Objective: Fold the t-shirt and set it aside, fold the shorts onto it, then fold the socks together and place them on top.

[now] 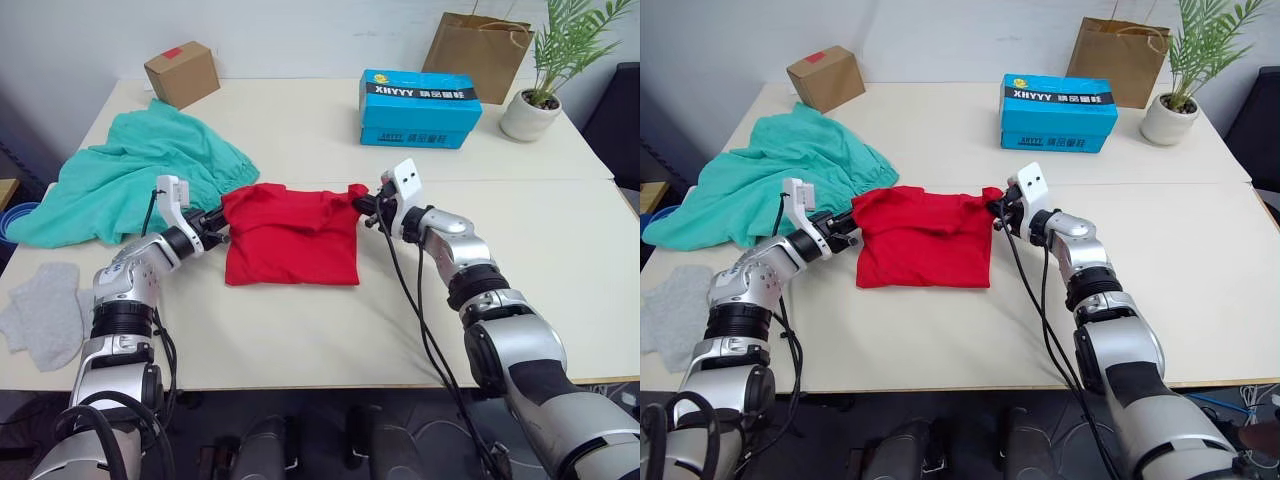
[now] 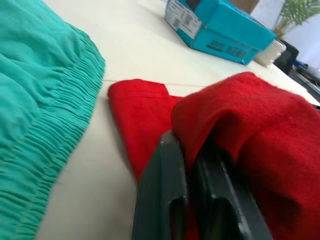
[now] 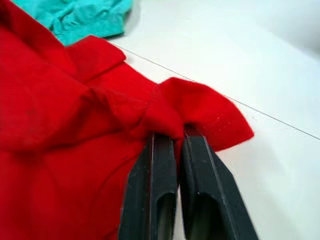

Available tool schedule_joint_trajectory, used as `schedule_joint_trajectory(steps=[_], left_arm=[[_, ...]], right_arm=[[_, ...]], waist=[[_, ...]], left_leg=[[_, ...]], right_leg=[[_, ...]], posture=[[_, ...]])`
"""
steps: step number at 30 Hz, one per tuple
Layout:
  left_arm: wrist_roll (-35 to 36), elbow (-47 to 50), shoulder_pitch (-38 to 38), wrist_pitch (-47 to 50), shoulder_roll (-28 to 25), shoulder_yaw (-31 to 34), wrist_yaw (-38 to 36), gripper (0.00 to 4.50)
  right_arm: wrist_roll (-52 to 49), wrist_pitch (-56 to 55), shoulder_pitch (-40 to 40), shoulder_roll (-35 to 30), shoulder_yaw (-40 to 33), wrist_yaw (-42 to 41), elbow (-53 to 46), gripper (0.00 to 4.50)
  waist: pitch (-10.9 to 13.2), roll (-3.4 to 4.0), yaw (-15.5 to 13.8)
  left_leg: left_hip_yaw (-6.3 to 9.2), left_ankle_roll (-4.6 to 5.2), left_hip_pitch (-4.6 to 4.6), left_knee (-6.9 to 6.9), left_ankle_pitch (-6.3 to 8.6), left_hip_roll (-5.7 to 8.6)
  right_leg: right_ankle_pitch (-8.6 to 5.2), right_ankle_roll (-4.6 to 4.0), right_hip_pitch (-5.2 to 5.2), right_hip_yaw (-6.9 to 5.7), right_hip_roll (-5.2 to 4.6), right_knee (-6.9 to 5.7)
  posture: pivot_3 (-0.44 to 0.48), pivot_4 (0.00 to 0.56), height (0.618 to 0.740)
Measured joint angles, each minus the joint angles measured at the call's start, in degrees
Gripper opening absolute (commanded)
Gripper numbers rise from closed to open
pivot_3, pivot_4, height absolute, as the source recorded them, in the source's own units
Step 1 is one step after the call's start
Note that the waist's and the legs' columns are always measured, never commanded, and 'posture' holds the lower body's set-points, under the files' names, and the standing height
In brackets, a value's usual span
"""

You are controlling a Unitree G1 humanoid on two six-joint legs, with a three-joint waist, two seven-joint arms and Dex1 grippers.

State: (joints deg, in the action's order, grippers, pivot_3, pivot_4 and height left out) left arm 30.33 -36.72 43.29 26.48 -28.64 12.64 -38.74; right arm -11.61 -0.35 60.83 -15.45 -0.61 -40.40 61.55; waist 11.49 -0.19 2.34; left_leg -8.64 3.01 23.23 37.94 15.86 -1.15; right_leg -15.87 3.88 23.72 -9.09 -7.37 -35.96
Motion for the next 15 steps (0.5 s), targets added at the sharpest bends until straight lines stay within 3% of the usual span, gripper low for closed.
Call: schedule_joint_trajectory(steps=[4, 9, 12, 15], left_arm=[[-2.9, 0.86, -0.43, -2.63, 0.59, 0.08, 3.08, 2.5], [-7.83, 10.22, -3.85, -6.35, 0.36, 0.34, 9.98, 4.13], [-9.21, 17.29, -7.75, -6.96, -2.45, 0.32, 10.03, 4.34], [-12.93, 21.43, -14.49, -11.38, -8.56, -0.76, 5.73, 4.34]], right_arm=[[1.18, -1.29, -0.11, -0.27, -0.06, 1.1, -0.66, 2.65], [1.22, 0.37, -4.75, -5.39, -2.59, 1.81, -8.43, 4.38], [-1.66, 3.75, -11.15, -6.21, -4.44, -0.5, -18.59, 4.49], [-5.18, 8.18, -20.35, -9.29, -4.42, -6.57, -31.4, 4.49]], waist=[[0.0, 0.0, 0.14], [0.0, 0.0, -0.38], [0.0, 0.0, -0.35], [0.0, 0.01, -0.12]], left_leg=[[0.0, 0.0, 0.0, 0.0, 0.0, 0.0], [0.04, 0.01, 0.01, -0.02, 0.01, 0.02], [0.03, -0.02, -0.05, -0.11, 0.02, 0.01], [-0.03, -0.06, -0.08, -0.31, 0.0, 0.01]], right_leg=[[0.0, 0.0, 0.0, 0.01, -0.01, 0.0], [0.0, 0.0, 0.0, 0.01, -0.07, 0.02], [0.0, 0.0, 0.0, 0.03, -0.05, 0.04], [-0.01, -0.01, 0.07, 0.04, -0.03, 0.09]], posture=[[0.0, 0.15, 0.74], [0.0, 0.15, 0.74], [0.0, 0.15, 0.74], [0.0, 0.15, 0.74]])
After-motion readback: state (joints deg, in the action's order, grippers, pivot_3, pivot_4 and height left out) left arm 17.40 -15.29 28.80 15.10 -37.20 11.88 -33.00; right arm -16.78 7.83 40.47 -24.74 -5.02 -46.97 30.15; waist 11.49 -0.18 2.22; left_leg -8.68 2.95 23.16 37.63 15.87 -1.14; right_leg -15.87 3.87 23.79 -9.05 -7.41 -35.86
